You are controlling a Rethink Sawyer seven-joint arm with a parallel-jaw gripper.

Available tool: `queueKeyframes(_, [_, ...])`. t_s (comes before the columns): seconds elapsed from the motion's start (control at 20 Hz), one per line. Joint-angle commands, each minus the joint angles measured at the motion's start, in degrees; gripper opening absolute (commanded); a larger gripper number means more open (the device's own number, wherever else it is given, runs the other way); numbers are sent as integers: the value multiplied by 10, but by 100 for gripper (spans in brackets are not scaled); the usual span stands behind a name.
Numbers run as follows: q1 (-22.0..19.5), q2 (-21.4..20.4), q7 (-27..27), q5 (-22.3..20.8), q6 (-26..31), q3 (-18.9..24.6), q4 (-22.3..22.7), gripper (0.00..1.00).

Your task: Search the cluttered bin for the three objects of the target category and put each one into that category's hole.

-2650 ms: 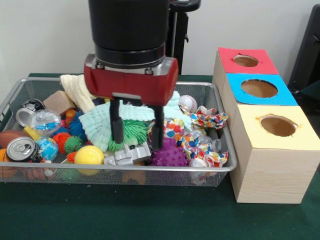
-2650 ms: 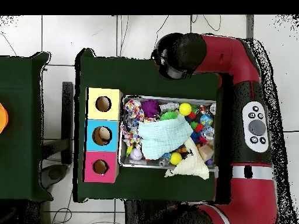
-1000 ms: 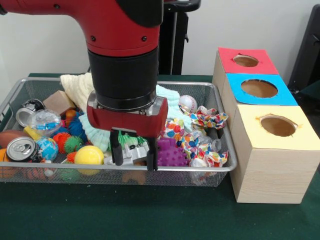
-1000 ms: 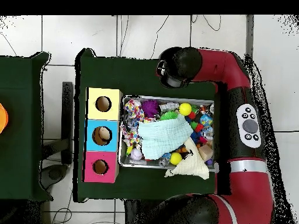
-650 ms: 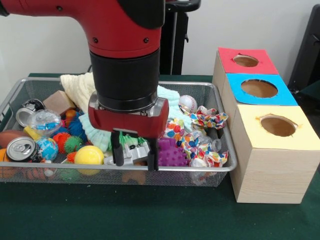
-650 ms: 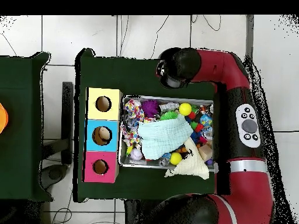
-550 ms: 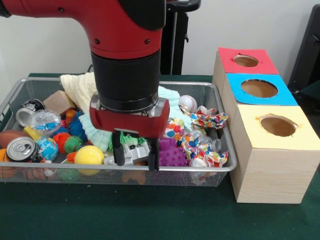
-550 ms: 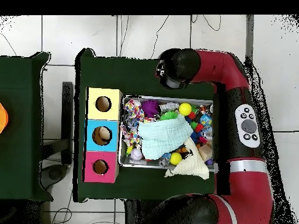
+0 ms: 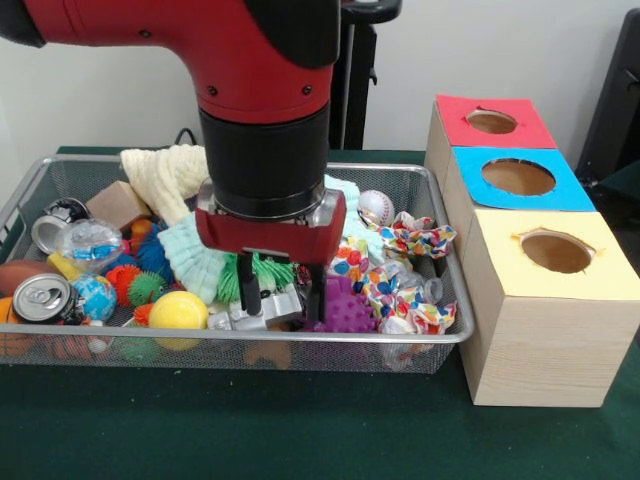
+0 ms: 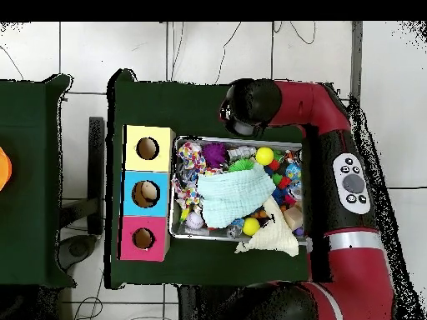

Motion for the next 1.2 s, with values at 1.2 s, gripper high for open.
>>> queueKeyframes(1.2, [-24,51,-177,-52,-68,22,50,100])
